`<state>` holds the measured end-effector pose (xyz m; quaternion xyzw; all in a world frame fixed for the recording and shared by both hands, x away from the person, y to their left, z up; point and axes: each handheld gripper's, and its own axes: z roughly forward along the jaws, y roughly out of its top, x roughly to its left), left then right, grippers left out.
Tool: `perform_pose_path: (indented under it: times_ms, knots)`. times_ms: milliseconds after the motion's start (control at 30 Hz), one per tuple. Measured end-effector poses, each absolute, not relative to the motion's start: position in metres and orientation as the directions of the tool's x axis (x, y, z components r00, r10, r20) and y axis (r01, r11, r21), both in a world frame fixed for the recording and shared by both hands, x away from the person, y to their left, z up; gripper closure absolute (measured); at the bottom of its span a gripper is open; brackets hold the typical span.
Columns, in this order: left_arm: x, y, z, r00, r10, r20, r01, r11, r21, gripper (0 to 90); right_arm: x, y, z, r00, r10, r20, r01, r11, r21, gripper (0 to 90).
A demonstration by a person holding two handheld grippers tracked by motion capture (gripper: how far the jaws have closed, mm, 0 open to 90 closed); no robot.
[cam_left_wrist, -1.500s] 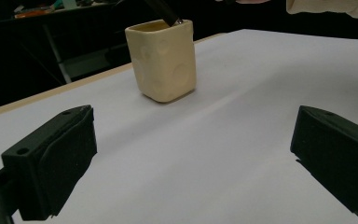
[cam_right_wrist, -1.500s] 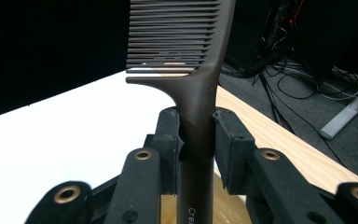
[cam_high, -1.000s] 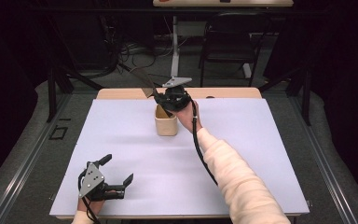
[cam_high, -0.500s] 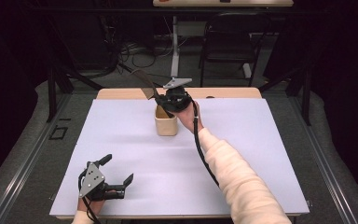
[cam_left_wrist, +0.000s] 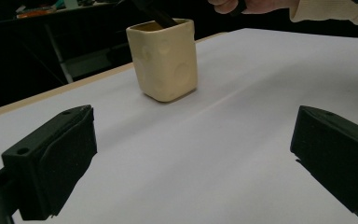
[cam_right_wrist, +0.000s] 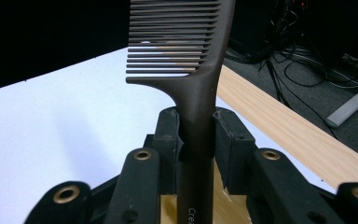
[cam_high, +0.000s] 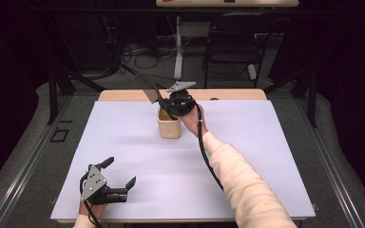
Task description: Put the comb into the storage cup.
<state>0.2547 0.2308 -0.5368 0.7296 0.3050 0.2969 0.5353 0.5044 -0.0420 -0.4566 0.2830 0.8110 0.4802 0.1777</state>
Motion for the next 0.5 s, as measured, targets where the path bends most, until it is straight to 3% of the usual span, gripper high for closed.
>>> perform_pose_path:
  times_ms: [500]
  knots:
    - [0.2540, 0.2306, -0.5364, 0.636, 0.763, 0.112, 0.124, -0.245, 0.962, 0.1, 0.5040, -0.0448, -0.4579, -0.781, 0.624, -0.020, 0.284, 0.384, 0.879, 71.8]
